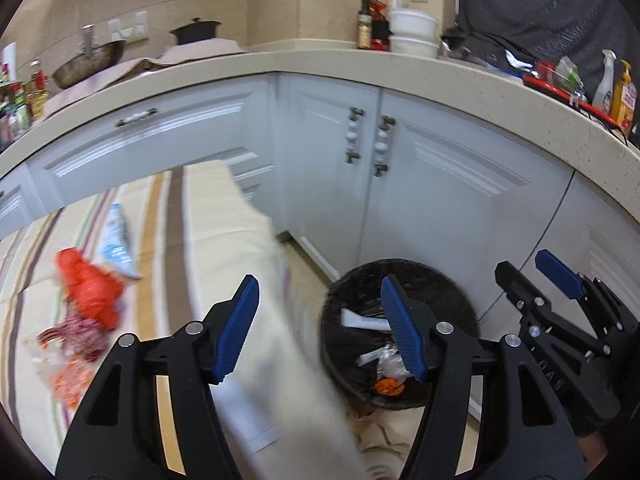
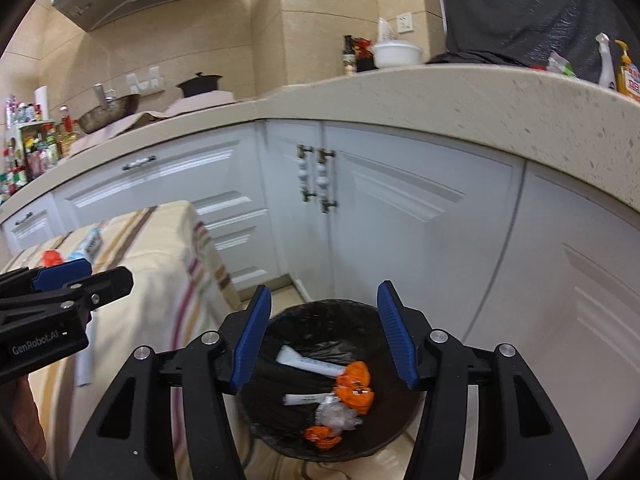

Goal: Collect trash
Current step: 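Carry the tube and orange bag over the bin and open both tools, then withdraw both open tools from the bin toward the table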

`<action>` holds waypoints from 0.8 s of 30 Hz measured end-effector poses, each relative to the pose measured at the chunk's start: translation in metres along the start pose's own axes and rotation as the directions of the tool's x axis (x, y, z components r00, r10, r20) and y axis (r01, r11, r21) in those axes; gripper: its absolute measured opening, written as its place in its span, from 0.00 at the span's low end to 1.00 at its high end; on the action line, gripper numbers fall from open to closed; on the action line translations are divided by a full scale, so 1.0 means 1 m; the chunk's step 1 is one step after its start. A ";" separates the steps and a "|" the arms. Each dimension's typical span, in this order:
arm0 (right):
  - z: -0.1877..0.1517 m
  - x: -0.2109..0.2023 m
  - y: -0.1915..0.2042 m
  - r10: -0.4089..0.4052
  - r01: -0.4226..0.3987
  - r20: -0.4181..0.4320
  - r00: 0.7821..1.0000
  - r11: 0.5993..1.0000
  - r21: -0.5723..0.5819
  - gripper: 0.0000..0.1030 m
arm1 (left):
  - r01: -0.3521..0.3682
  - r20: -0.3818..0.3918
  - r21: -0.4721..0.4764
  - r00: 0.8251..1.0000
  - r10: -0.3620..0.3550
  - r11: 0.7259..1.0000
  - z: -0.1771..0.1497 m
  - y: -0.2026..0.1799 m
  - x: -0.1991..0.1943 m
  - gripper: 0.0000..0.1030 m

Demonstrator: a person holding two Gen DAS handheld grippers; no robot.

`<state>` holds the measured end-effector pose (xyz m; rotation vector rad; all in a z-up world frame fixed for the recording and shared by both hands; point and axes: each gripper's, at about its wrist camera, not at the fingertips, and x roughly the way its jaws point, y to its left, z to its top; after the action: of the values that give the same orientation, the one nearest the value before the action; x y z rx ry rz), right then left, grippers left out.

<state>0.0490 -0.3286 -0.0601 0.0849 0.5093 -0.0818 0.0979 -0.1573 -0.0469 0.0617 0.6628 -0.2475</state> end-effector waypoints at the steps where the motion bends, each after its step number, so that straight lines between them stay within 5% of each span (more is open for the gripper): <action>1: 0.000 -0.002 0.004 0.012 -0.012 0.003 1.000 1.000 -0.003 0.54 | -0.015 0.007 -0.010 1.000 0.015 1.000 -0.003 0.009 -0.007 0.61; 13: 0.001 -0.019 0.084 0.194 -0.193 0.004 0.981 0.978 -0.076 0.55 | -0.185 0.029 -0.111 0.981 0.190 0.976 -0.037 0.102 -0.069 0.63; 24: -0.010 -0.028 0.144 0.294 -0.297 -0.041 0.955 0.942 -0.156 0.56 | -0.301 -0.041 -0.214 0.953 0.299 0.929 -0.075 0.171 -0.096 0.63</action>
<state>0.0338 -0.1834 -0.0461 0.0038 0.5134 0.2544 0.0215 0.0381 -0.0509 -0.0475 0.6751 0.1220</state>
